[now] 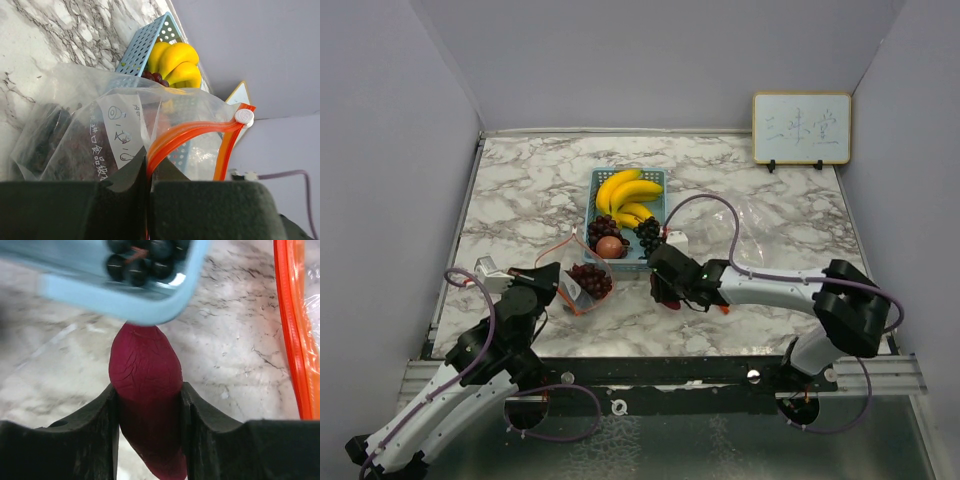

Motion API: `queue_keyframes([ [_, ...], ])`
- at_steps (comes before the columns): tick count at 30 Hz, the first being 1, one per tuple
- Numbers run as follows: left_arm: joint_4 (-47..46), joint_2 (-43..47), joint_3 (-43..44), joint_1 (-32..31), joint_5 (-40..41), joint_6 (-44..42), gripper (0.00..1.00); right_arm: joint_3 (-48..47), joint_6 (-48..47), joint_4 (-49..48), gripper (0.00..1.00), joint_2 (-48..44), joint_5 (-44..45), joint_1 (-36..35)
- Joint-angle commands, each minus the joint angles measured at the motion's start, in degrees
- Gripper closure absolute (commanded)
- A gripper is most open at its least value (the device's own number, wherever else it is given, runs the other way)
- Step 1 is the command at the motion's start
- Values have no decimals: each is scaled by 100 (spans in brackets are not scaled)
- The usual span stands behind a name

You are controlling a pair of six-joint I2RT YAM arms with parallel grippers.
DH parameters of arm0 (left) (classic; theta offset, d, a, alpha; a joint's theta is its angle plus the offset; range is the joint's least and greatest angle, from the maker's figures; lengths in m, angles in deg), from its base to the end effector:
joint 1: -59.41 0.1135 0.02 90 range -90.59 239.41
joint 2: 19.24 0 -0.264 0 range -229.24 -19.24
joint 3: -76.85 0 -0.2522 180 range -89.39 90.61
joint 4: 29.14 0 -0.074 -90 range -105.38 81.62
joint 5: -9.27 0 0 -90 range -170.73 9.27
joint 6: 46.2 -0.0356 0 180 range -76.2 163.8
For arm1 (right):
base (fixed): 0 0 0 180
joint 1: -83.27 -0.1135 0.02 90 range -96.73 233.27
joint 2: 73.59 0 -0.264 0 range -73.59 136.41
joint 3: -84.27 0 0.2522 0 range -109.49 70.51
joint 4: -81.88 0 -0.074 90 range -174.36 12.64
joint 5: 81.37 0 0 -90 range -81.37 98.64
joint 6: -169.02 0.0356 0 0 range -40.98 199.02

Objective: Place the food in the zip-top bag and seal the zipper
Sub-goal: Pick up the fake vegetable at the center of the board, then place the fake vegetable in the zipper food storage bag.

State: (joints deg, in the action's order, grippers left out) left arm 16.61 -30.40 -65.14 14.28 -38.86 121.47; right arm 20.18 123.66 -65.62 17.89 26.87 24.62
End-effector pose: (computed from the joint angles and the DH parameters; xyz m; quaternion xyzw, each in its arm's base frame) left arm 0.0741 -0.0407 0.2459 -0.4123 0.6713 -0.3376 0.5152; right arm 0.1681 0.2545 0.1681 -0.0754 0.9514 0.1061 0.2792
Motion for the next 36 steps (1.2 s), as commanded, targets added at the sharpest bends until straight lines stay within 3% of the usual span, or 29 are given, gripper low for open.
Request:
queue_keyframes([
  [1, -51, -49, -31, -10, 49, 16, 100, -647, -828, 68, 92, -1136, -299, -371],
  [7, -78, -109, 41, -11, 46, 3, 100, -1246, -1632, -1150, 91, -1448, -2217, -562],
  [13, -134, -217, 53, -11, -25, 15, 100, -2126, -1964, -1885, 81, -422, -2807, -618],
  [18, -153, -235, 116, -13, -49, 17, 100, -2536, -1894, -1704, 57, 299, -2351, -621],
  [22, -122, -182, 167, -5, -18, 1, 100, -2513, -1845, -1569, 30, 363, -1856, -621],
  [31, 57, -165, 290, -5, 85, -7, 100, -2040, -2104, -1511, 17, -571, -750, -613],
  [34, 425, -57, 471, -6, 302, 108, 100, -2025, -1983, -1173, 15, -633, 22, -505],
  [36, 656, 92, 576, -7, 463, 219, 100, -2063, -1824, -990, 15, -556, 66, -272],
])
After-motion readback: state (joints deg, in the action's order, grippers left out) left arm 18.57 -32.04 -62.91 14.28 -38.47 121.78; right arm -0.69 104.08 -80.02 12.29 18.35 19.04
